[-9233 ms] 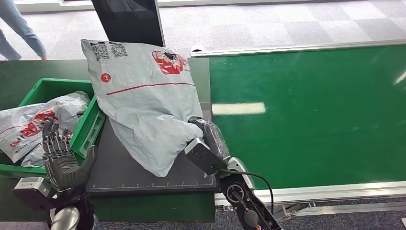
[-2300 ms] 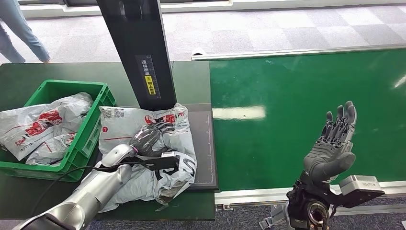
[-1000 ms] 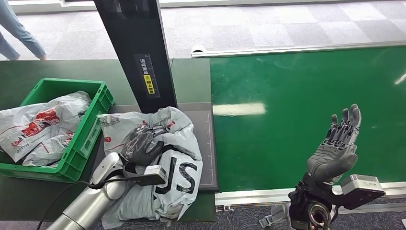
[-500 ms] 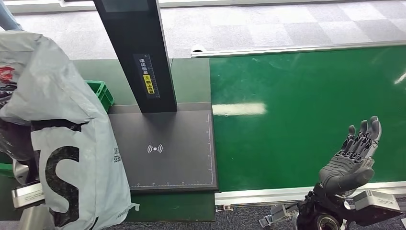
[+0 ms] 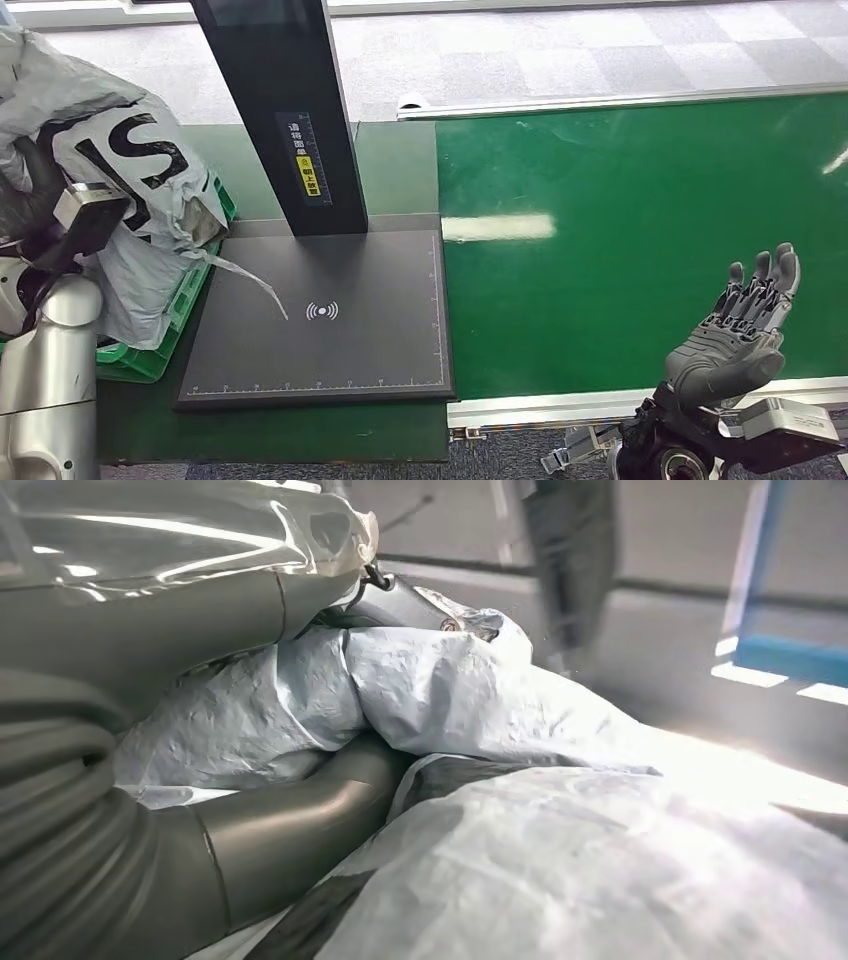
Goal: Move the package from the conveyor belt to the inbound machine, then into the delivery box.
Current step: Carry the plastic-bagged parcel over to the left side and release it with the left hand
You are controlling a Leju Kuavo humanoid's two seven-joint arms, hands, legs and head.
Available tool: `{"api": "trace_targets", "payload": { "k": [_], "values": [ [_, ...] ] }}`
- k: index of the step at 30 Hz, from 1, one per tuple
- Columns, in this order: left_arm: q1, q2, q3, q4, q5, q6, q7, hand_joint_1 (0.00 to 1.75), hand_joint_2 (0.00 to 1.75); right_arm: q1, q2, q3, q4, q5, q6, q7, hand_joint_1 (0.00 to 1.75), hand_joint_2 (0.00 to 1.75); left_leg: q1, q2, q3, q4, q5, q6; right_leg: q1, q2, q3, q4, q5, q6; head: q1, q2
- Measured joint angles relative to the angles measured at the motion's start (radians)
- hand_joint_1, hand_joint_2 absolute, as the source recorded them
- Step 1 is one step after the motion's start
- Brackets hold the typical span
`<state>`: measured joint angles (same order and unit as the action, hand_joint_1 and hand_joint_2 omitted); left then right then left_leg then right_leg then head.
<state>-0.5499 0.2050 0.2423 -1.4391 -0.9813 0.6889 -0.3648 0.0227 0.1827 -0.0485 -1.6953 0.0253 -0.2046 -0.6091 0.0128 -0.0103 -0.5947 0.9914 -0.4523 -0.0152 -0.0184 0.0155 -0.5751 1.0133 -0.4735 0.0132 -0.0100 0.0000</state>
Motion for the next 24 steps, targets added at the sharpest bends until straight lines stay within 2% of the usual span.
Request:
{"api": "trace_targets", "payload": {
  "k": [3, 5, 8, 14, 18, 23, 24],
  "values": [
    [-0.022, 0.014, 0.021, 0.071, -0.028, -0.003, 0.02, 1.75, 1.75, -0.001, 0.0, 0.005, 0.0, -0.003, 0.0, 0.001, 0.0, 0.0, 0.0, 0.0, -0.001, 0.0, 0.0, 0.0, 0.0, 0.0, 0.0, 0.0, 0.0, 0.0, 0.0, 0.0],
    [-0.042, 0.03, 0.028, 0.128, -0.095, -0.009, 0.073, 1.75, 1.75, -0.001, 0.0, 0.009, 0.0, -0.007, 0.001, 0.002, 0.0, 0.0, 0.0, 0.0, -0.002, 0.0, 0.0, 0.0, 0.0, 0.0, 0.0, 0.0, 0.0, 0.0, 0.0, 0.0],
    [-0.093, 0.072, 0.042, 0.258, -0.232, -0.005, 0.152, 1.75, 1.75, -0.001, 0.0, 0.015, 0.001, -0.014, 0.006, 0.003, 0.0, 0.0, 0.0, 0.0, -0.002, 0.0, 0.0, 0.0, 0.0, 0.0, -0.001, 0.0, 0.0, 0.0, 0.0, 0.0],
    [-0.179, 0.156, 0.077, 0.54, -0.412, -0.001, 0.224, 1.75, 1.75, -0.002, -0.003, 0.023, 0.004, -0.026, 0.01, 0.003, 0.0, 0.0, 0.0, 0.0, -0.002, 0.0, 0.0, 0.0, 0.0, 0.0, -0.002, 0.0, 0.0, 0.0, 0.0, 0.0],
    [-0.205, 0.198, 0.078, 0.699, -0.487, -0.005, 0.307, 1.75, 1.75, -0.003, -0.006, 0.031, 0.004, -0.027, 0.011, 0.003, 0.0, 0.0, 0.0, 0.001, -0.002, 0.0, 0.0, 0.0, 0.0, 0.0, -0.002, 0.0, 0.0, 0.0, 0.0, 0.0],
    [-0.223, 0.233, 0.077, 0.836, -0.534, -0.023, 0.374, 1.75, 1.75, -0.005, -0.008, 0.035, 0.004, -0.023, 0.012, 0.003, 0.0, 0.0, 0.0, 0.0, -0.003, 0.0, 0.0, 0.0, 0.0, 0.0, -0.003, 0.0, 0.0, 0.0, 0.001, 0.0],
    [-0.231, 0.237, 0.077, 0.858, -0.539, -0.029, 0.384, 1.65, 1.75, -0.005, -0.008, 0.036, 0.004, -0.021, 0.012, 0.004, 0.0, 0.0, 0.0, 0.0, -0.003, 0.0, 0.0, 0.0, 0.0, 0.0, -0.003, 0.0, 0.0, 0.0, 0.001, 0.0]
  ]
}}
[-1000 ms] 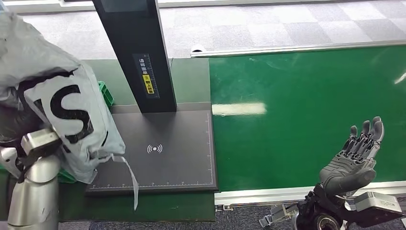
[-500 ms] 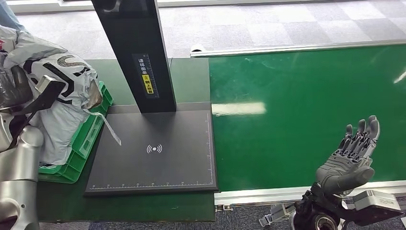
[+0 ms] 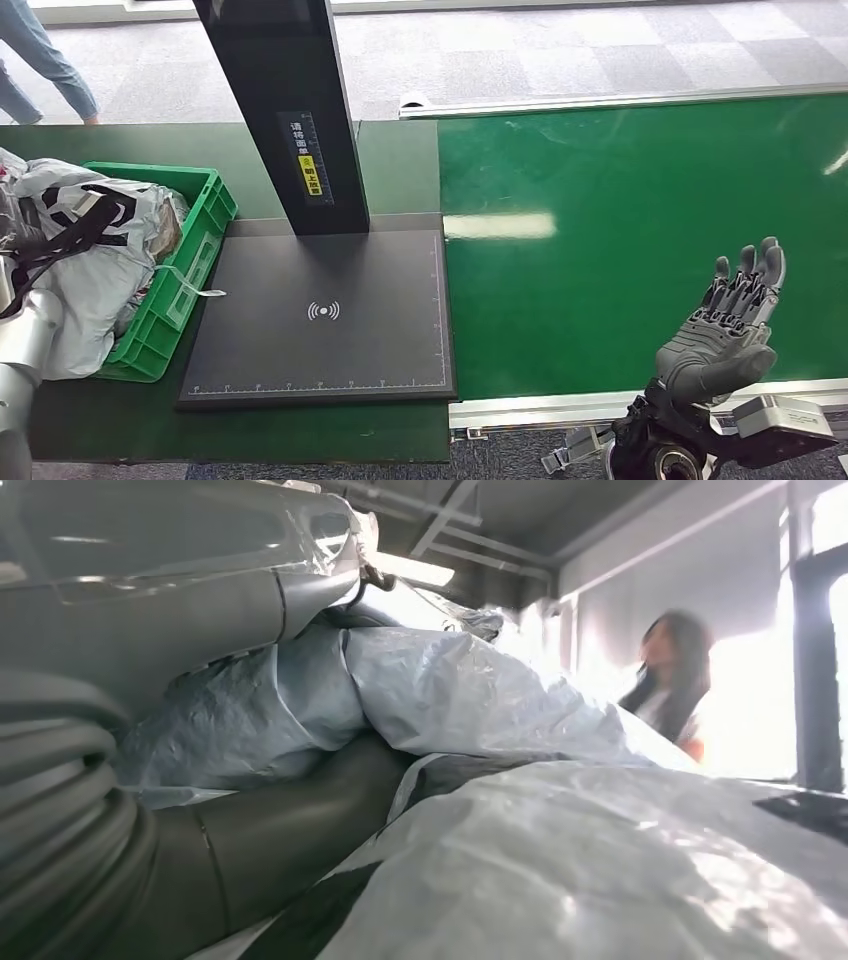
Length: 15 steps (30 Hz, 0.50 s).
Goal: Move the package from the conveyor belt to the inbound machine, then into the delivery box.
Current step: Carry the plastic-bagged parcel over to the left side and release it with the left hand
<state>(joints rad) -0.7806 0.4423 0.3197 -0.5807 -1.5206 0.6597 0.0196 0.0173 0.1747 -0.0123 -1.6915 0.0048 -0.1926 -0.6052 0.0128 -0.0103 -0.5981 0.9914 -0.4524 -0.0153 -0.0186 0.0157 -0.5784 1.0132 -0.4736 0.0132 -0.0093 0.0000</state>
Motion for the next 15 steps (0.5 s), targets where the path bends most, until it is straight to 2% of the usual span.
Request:
{"api": "trace_targets", "payload": {
  "k": [1, 3, 4, 5, 10, 15],
  "values": [
    [-0.008, 0.004, 0.0, 0.02, -0.002, -0.006, 0.007, 1.48, 1.75, 0.0, 0.0, 0.0, 0.0, 0.002, 0.0, 0.001, 0.0, 0.0, 0.0, 0.0, 0.0, 0.0, 0.0, 0.0, 0.0, 0.0, 0.0, 0.0, 0.0, 0.0, 0.0, 0.0],
    [-0.026, 0.008, 0.0, 0.055, 0.005, -0.01, 0.006, 0.69, 1.75, 0.0, 0.0, 0.001, 0.0, 0.007, 0.002, 0.004, 0.0, 0.0, 0.0, 0.0, 0.0, 0.0, 0.0, 0.0, 0.0, 0.0, 0.0, 0.0, 0.0, 0.0, 0.0, 0.0],
    [-0.033, 0.009, 0.001, 0.068, 0.014, -0.006, -0.003, 0.38, 1.75, -0.001, 0.0, 0.001, 0.0, 0.01, 0.003, 0.005, 0.0, 0.0, 0.0, 0.0, 0.0, 0.0, 0.0, 0.0, 0.0, 0.0, 0.0, 0.0, 0.0, 0.0, 0.0, 0.0],
    [-0.039, 0.01, 0.002, 0.079, 0.028, 0.001, -0.018, 0.15, 1.75, -0.001, 0.0, 0.001, 0.0, 0.012, 0.004, 0.007, 0.0, 0.0, 0.0, 0.0, 0.0, 0.0, 0.0, 0.0, 0.0, 0.0, 0.0, 0.0, 0.0, 0.0, 0.0, 0.0],
    [-0.046, -0.006, 0.036, 0.074, 0.127, 0.032, -0.147, 0.0, 1.75, -0.007, 0.0, 0.001, 0.0, 0.021, 0.006, 0.01, 0.0, 0.0, 0.0, 0.0, 0.0, 0.0, 0.0, 0.0, 0.0, 0.0, 0.0, 0.0, 0.0, 0.0, 0.0, 0.0],
    [-0.04, -0.042, 0.109, -0.008, 0.186, 0.037, -0.259, 0.0, 1.75, -0.018, 0.0, 0.006, 0.006, 0.024, 0.006, 0.01, 0.0, 0.0, 0.0, 0.0, 0.0, 0.0, 0.0, 0.0, 0.0, 0.0, 0.0, 0.0, 0.0, 0.0, 0.0, 0.0]
  ]
}}
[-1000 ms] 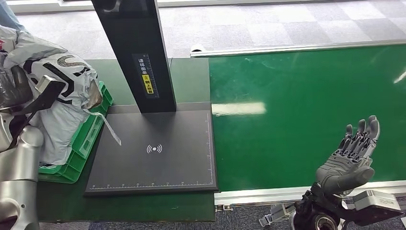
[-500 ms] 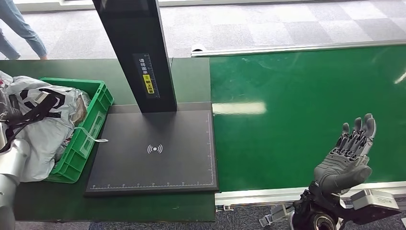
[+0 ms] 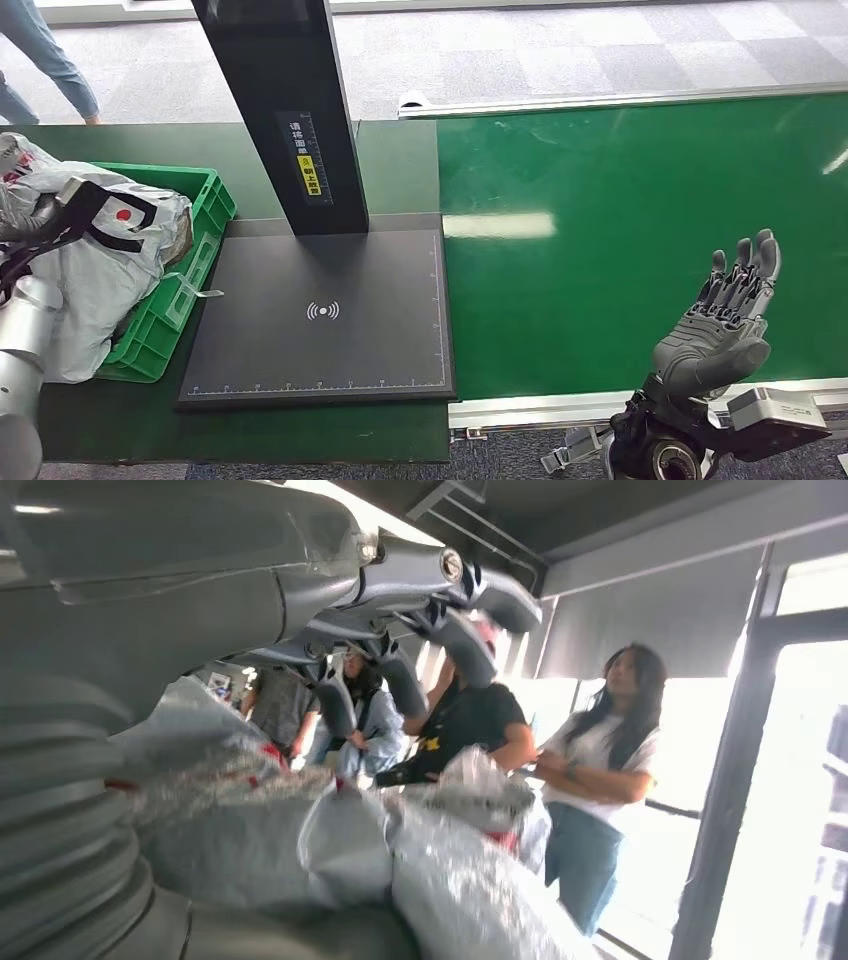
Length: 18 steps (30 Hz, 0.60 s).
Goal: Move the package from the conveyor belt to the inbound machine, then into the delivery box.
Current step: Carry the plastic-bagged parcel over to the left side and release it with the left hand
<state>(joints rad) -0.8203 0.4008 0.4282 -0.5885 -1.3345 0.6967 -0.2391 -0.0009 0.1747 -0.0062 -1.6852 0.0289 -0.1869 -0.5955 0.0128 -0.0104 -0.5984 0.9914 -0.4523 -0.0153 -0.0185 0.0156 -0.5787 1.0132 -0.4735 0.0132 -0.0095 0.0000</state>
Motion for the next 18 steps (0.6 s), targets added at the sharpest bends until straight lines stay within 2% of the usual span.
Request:
{"api": "trace_targets", "payload": {
  "k": [6, 18],
  "values": [
    [-0.001, -0.03, 0.078, -0.082, 0.015, 0.0, -0.077, 0.0, 1.75, -0.006, 0.0, 0.012, 0.01, 0.0, -0.003, 0.0, 0.0, 0.0, 0.0, 0.0, 0.0, 0.0, 0.0, 0.0, 0.0, 0.0, 0.0, 0.0, 0.0, 0.0, 0.0, 0.0],
    [0.0, -0.06, 0.145, -0.144, -0.009, 0.0, -0.102, 0.0, 1.75, -0.008, -0.001, 0.02, 0.017, 0.0, -0.011, 0.0, 0.0, 0.0, 0.0, 0.0, 0.0, 0.0, 0.0, 0.0, 0.0, 0.0, 0.0, 0.0, 0.0, 0.0, 0.0, 0.0]
  ]
}}
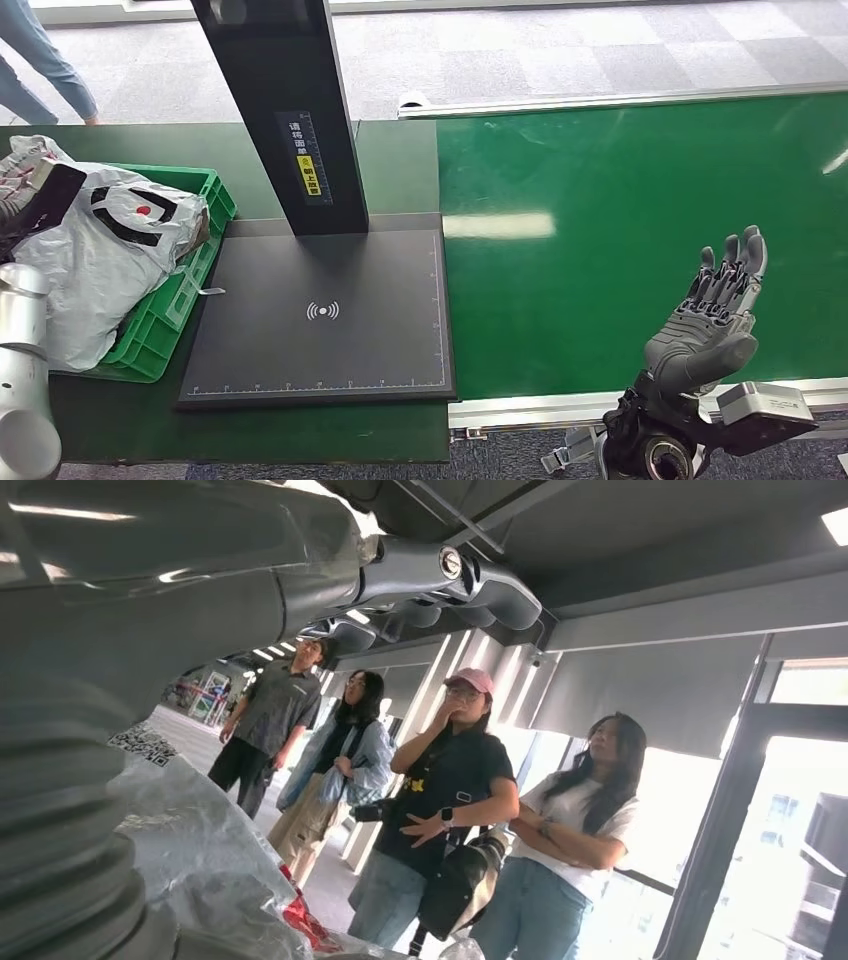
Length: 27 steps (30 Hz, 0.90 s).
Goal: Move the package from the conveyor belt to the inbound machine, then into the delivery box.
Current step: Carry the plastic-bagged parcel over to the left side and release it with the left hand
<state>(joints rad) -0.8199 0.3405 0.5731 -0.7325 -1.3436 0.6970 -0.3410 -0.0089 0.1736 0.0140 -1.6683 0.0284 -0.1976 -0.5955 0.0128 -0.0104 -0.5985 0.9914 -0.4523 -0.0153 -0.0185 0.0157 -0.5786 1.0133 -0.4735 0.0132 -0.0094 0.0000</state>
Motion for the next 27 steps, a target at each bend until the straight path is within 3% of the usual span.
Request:
{"api": "trace_targets", "payload": {
  "k": [3, 9, 10, 12, 14, 17, 19, 23, 27],
  "values": [
    [0.001, -0.003, 0.019, -0.006, -0.006, 0.0, -0.005, 0.0, 1.75, -0.002, 0.0, 0.0, 0.002, 0.0, -0.007, 0.0, 0.0, 0.0, 0.0, 0.0, 0.0, 0.0, 0.0, 0.0, 0.0, 0.0, 0.0, 0.0, 0.0, 0.0, 0.0, 0.0],
    [-0.03, 0.016, -0.001, 0.099, -0.068, -0.03, 0.138, 0.0, 1.75, -0.004, -0.001, 0.001, 0.006, 0.002, -0.011, -0.003, 0.0, 0.0, 0.0, 0.0, 0.0, 0.0, 0.0, 0.0, 0.0, 0.0, 0.0, 0.0, 0.0, 0.0, 0.0, 0.0],
    [-0.038, 0.018, -0.008, 0.121, -0.023, -0.041, 0.111, 0.0, 1.75, -0.004, -0.002, 0.001, 0.006, 0.002, -0.012, -0.003, 0.0, 0.0, 0.0, 0.0, 0.0, 0.0, 0.0, 0.0, 0.0, 0.0, 0.0, 0.0, 0.0, 0.0, 0.0, 0.0],
    [-0.047, 0.008, -0.012, 0.139, 0.169, -0.095, -0.025, 0.0, 1.75, -0.003, -0.002, 0.0, 0.006, 0.004, -0.013, -0.003, 0.0, 0.0, 0.0, 0.0, 0.0, 0.0, 0.0, 0.0, 0.0, 0.0, 0.0, 0.0, 0.0, 0.0, 0.0, 0.0],
    [-0.037, -0.022, -0.014, 0.114, 0.452, -0.229, -0.172, 0.0, 1.75, -0.002, -0.002, -0.001, 0.006, 0.007, -0.009, -0.001, 0.0, 0.0, 0.0, 0.0, 0.0, 0.0, 0.0, 0.0, -0.001, 0.0, 0.0, 0.0, 0.0, 0.0, 0.0, 0.0],
    [0.055, -0.102, -0.05, -0.067, 0.957, -0.504, -0.236, 0.0, 1.75, 0.001, -0.002, -0.001, 0.008, 0.013, 0.017, 0.001, 0.0, 0.0, -0.002, 0.001, 0.0, 0.0, 0.0, 0.0, -0.002, 0.001, 0.001, 0.0, 0.0, 0.0, 0.0, 0.0],
    [0.153, -0.155, -0.1, -0.231, 1.217, -0.621, -0.233, 0.0, 1.75, 0.002, -0.003, 0.0, 0.016, 0.019, 0.037, 0.006, 0.0, 0.0, -0.002, 0.003, 0.0, 0.0, -0.001, 0.001, -0.002, 0.002, 0.0, 0.0, 0.0, 0.001, 0.0, 0.0],
    [0.372, -0.241, -0.234, -0.56, 1.412, -0.666, -0.239, 0.0, 1.75, -0.003, -0.007, 0.01, 0.053, 0.03, 0.055, 0.014, 0.0, 0.0, -0.003, 0.003, 0.0, 0.0, -0.003, 0.002, -0.003, 0.003, -0.001, -0.001, -0.001, 0.002, 0.0, 0.0],
    [0.464, -0.267, -0.312, -0.724, 1.441, -0.656, -0.24, 0.0, 1.75, -0.005, -0.01, 0.019, 0.074, 0.033, 0.058, 0.014, 0.0, 0.0, -0.002, 0.0, 0.0, 0.0, -0.003, 0.002, -0.003, 0.002, 0.0, -0.001, -0.001, 0.002, 0.0, 0.0]
  ]
}}
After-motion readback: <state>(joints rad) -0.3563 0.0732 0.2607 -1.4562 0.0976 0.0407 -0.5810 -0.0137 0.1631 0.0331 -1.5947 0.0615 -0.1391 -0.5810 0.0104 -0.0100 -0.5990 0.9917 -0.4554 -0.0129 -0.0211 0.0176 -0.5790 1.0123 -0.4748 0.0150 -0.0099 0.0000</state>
